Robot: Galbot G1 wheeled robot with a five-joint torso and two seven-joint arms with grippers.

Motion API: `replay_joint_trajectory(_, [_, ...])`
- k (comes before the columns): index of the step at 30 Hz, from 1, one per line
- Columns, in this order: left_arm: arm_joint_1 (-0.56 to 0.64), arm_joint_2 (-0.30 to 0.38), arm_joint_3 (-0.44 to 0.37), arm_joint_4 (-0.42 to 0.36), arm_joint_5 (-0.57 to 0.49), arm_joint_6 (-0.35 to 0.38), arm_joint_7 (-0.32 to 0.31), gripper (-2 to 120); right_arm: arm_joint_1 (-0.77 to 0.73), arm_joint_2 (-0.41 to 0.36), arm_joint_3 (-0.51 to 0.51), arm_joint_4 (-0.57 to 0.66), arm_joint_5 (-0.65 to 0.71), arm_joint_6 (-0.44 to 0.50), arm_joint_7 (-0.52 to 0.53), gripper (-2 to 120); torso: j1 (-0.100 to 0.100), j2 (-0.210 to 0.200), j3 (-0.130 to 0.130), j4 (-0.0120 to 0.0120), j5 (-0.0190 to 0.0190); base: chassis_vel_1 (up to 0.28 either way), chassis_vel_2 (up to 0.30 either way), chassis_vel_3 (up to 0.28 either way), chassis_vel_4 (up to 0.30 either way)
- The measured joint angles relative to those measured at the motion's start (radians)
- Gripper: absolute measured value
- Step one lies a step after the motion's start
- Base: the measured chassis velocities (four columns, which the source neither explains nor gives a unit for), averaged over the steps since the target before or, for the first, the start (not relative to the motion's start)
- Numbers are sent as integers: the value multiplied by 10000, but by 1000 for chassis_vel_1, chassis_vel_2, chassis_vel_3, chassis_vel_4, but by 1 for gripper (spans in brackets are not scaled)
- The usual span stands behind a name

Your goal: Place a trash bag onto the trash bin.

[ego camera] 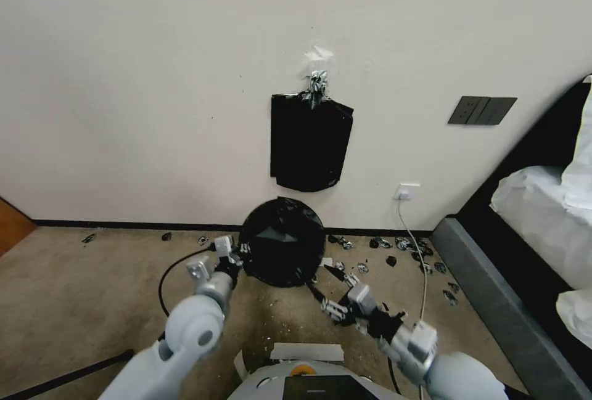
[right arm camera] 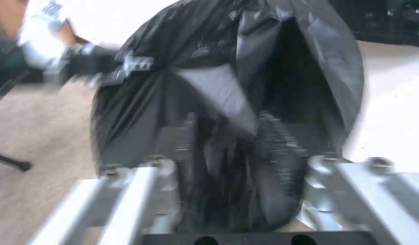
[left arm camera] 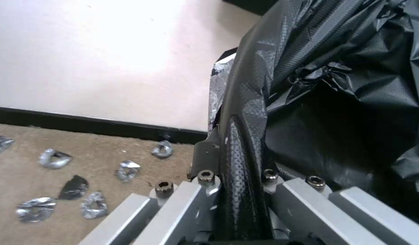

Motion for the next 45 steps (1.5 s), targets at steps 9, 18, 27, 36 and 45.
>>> replay_joint_trajectory(9, [-457,-504,1586,426,2014,18,-28,1,5189,542,-3045,-334,4343,-3913,3441,0,0,0,0,-3,-2,0,0,0,0])
replay_joint_trajectory(18, [-382,-756,1844,454,2443,74,-1,1,7076,1908,-5314,-1955,4798,-4573,5087,0,0,0,1,-3,-4,0,0,0,0])
replay_joint_trajectory(27, [-203,-763,1827,372,2466,75,57,1,7868,2536,-6436,-3537,3715,-4519,5381,0,0,0,1,-3,-4,0,0,0,0])
replay_joint_trajectory(36, [-111,-784,1832,249,2447,99,58,1,8086,2812,-6728,-4337,3416,-4477,5777,0,0,0,1,-4,-4,0,0,0,0])
replay_joint_trajectory(45, [-77,-750,1832,180,2415,127,70,1,8108,2950,-6757,-4716,3279,-4461,5817,0,0,0,1,-3,-3,0,0,0,0])
